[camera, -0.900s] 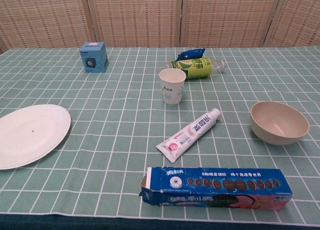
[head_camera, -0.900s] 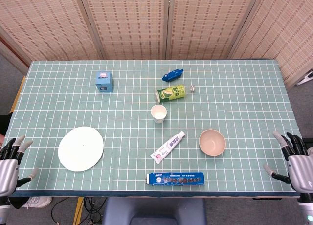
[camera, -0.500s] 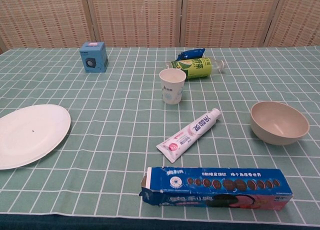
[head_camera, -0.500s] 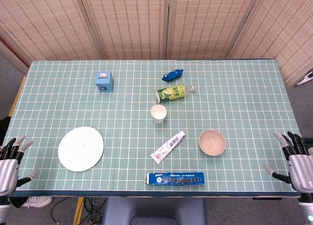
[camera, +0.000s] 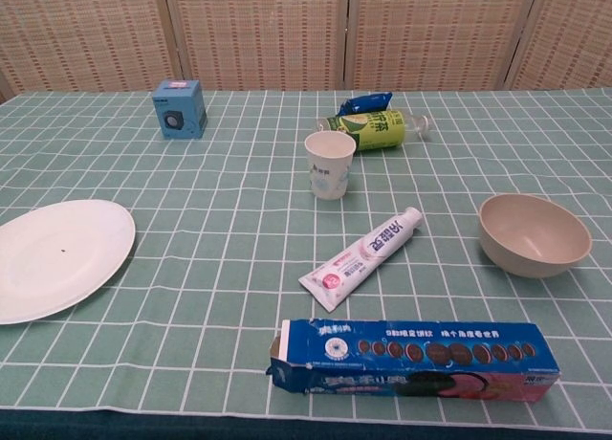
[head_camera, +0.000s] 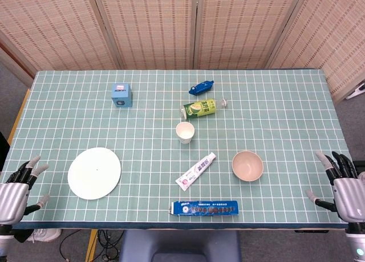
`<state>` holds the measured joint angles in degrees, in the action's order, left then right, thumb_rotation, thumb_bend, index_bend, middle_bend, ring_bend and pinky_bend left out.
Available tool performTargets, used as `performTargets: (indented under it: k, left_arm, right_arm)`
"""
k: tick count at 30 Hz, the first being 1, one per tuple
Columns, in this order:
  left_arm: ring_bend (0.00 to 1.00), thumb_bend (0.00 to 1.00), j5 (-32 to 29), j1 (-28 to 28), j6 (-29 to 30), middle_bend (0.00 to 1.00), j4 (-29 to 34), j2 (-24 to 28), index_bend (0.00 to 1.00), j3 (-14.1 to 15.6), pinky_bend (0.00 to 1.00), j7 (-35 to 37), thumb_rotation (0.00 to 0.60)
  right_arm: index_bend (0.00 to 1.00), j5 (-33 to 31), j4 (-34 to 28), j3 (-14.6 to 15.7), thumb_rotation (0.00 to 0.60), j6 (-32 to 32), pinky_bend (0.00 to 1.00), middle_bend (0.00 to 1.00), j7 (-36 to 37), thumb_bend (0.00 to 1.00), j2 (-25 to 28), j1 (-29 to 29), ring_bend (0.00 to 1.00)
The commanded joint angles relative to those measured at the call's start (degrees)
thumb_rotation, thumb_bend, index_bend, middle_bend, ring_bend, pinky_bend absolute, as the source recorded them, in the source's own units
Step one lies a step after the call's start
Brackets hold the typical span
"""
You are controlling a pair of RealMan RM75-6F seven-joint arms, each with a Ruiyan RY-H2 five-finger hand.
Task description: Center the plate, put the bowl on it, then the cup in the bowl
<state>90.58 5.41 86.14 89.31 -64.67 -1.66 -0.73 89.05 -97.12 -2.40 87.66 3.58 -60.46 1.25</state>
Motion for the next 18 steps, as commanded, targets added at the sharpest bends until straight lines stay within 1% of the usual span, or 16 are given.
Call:
performTargets:
  k: [1, 3, 5, 6, 8, 11, 15, 18]
  left_arm:
    - [0.24, 0.23, 2.03, 0.7, -0.04, 0.15, -3.21, -1.23, 0.23, 0.84, 0.43, 2.59, 0.6]
    - [0.29, 0.23, 2.86, 1.04, -0.08, 0.2, -4.87, -1.9, 0.24, 1.13, 0.5, 3.35, 0.6]
    - [0.38, 0.23, 3.92, 1.55, -0.27, 0.29, -6.77, -2.63, 0.25, 1.51, 0.6, 3.79, 0.6]
    - [0.4, 0.23, 4.57, 1.89, -0.26, 0.31, -7.98, -3.18, 0.25, 1.63, 0.62, 3.99, 0.6]
    - [0.48, 0.23, 5.42, 2.45, -0.54, 0.41, -9.9, -4.02, 0.27, 1.94, 0.7, 4.5, 0.6]
    - [0.61, 0.23, 6.73, 3.5, -1.38, 0.57, -13.0, -5.47, 0.29, 2.61, 0.83, 5.68, 0.6]
    - [0.73, 0.23, 8.05, 4.65, -2.19, 0.7, -17.19, -7.62, 0.34, 3.36, 0.91, 6.64, 0.6]
    - [0.79, 0.23, 8.64, 5.51, -3.22, 0.78, -20.13, -9.28, 0.35, 4.01, 0.95, 6.97, 0.6]
  right_arm:
    - [0.08, 0.03, -0.01, 0.01, 0.6, -0.02, 0.02, 0.16, -0.02, 0.18, 0.0, 0.02, 0.0]
    - [0.08, 0.06, 0.0, 0.02, 0.6, -0.02, 0.02, 0.16, -0.02, 0.18, 0.0, 0.04, 0.0]
    - [0.08, 0.1, 0.01, 0.02, 0.6, 0.05, 0.02, 0.16, 0.01, 0.18, 0.04, 0.02, 0.0]
    - [0.08, 0.09, 0.01, 0.02, 0.6, 0.08, 0.02, 0.16, 0.04, 0.18, 0.07, 0.01, 0.0]
    - [0.08, 0.13, 0.01, 0.08, 0.6, 0.1, 0.02, 0.16, 0.06, 0.18, 0.12, -0.02, 0.0]
    - [0.08, 0.11, 0.02, 0.11, 0.6, 0.13, 0.02, 0.16, 0.1, 0.18, 0.15, -0.06, 0.0]
    - [0.08, 0.1, -0.05, 0.15, 0.6, 0.15, 0.02, 0.16, 0.0, 0.18, 0.25, -0.1, 0.0]
    - [0.08, 0.06, -0.19, 0.15, 0.6, 0.13, 0.02, 0.16, -0.15, 0.18, 0.35, -0.1, 0.0]
